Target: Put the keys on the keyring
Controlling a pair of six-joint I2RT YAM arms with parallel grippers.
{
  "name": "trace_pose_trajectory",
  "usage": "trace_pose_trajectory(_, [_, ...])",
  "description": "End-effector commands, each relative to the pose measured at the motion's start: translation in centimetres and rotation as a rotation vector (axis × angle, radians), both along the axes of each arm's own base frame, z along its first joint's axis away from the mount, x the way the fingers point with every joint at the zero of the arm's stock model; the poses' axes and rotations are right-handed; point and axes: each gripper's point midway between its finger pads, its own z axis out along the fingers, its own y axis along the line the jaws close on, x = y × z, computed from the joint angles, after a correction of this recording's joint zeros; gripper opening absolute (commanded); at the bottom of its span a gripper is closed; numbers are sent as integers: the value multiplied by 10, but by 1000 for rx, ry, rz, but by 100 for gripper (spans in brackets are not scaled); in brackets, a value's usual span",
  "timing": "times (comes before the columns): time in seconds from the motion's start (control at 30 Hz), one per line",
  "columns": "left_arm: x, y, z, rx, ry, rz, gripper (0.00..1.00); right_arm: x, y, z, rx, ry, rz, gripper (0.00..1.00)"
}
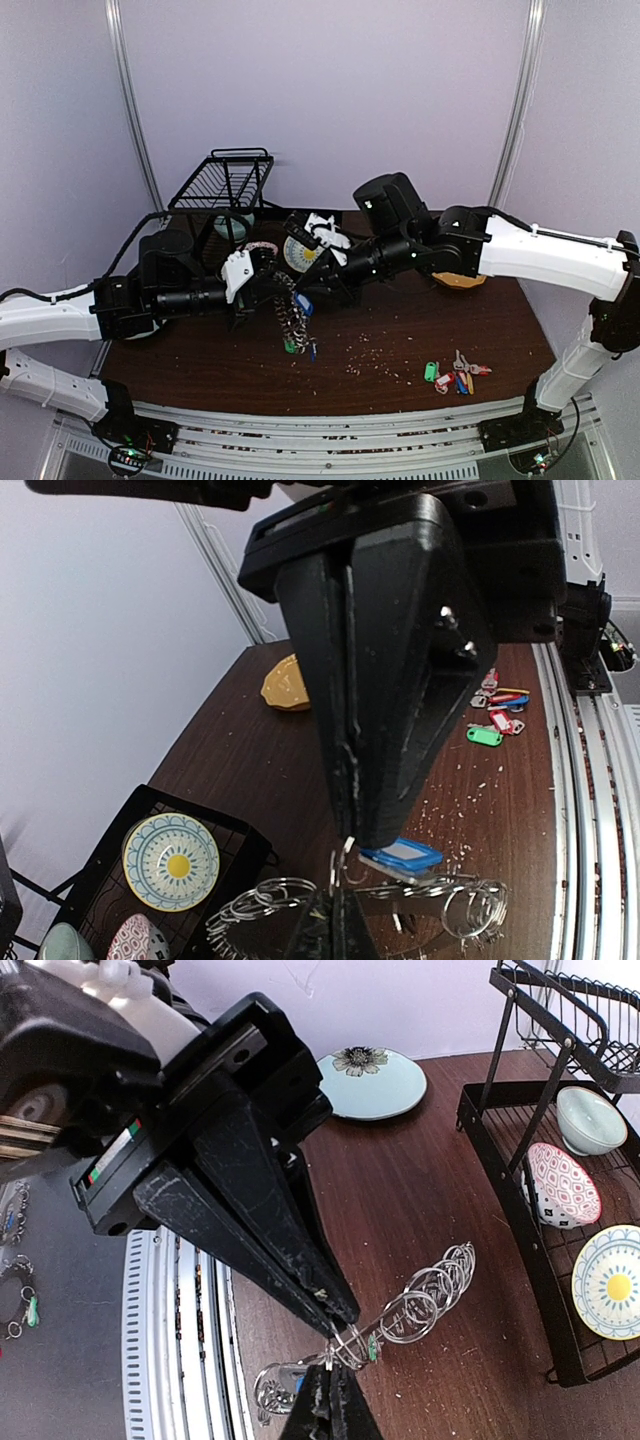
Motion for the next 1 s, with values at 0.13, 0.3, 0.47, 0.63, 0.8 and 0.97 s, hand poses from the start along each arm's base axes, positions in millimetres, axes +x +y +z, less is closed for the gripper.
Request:
trace_pose_trajectory(0.13, [-4,-4,38,-101,-53,-32,0,6,7,26,83,-21,7,0])
trace_pose_trajectory(0.3, [-5,-2,42,-114,-64,-29,0,15,2,13,39,-10,-27,0])
trace_pose_trajectory(0.47, [-11,-2,42,-119,-74,-60,0,22,-2,10,42,-1,-52,0])
trace_pose_trajectory(0.63, [-18,-1,48,-145,-91,-94,0,23,-4,6,37,9,-56,0])
trace_pose_trajectory(0.8, [-22,4,54,-177,-117,-101,0,16,-5,3,46,37,-13,0])
trace_pose_trajectory(0.97, [-27,7,62,-234,-132,-114,0,-10,7,9,111,98,142,0])
